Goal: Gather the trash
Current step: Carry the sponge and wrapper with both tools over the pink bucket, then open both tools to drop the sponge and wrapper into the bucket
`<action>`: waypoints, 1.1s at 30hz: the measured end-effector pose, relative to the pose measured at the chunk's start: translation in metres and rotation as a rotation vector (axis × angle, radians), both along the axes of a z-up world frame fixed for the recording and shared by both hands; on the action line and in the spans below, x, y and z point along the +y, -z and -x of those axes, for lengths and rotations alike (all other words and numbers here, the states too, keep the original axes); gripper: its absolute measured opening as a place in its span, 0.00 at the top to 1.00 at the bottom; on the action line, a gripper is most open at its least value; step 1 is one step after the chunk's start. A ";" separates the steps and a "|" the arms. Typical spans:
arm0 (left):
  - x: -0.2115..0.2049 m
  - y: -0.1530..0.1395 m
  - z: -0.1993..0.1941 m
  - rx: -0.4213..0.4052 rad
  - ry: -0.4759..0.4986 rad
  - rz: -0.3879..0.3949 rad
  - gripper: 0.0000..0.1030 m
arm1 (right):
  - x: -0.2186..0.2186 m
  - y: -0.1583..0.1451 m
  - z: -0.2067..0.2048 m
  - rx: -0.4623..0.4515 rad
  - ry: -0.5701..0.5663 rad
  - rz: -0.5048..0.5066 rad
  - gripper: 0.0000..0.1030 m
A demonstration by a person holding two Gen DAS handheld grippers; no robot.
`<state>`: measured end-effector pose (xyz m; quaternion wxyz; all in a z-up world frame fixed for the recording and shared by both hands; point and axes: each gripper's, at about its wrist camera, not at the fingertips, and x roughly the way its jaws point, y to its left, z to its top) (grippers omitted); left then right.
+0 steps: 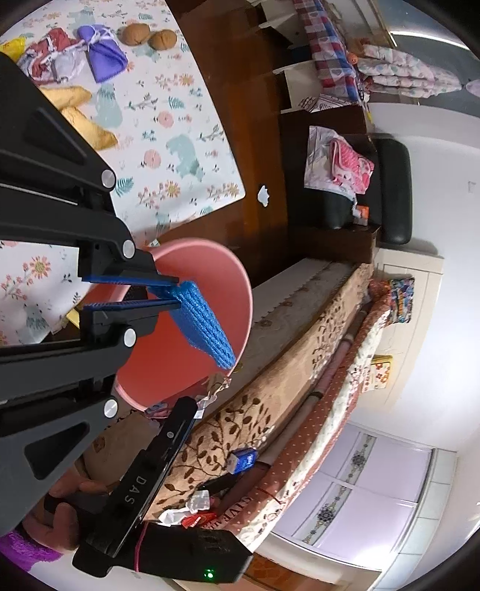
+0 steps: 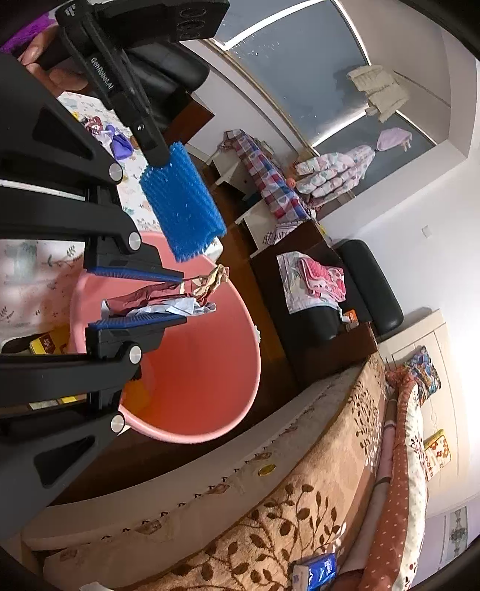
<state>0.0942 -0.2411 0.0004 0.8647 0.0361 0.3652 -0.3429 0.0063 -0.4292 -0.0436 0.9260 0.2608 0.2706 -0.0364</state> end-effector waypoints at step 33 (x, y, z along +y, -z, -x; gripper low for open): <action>-0.033 0.025 0.001 0.033 0.036 -0.019 0.55 | -0.017 0.023 -0.009 0.025 0.069 -0.042 0.57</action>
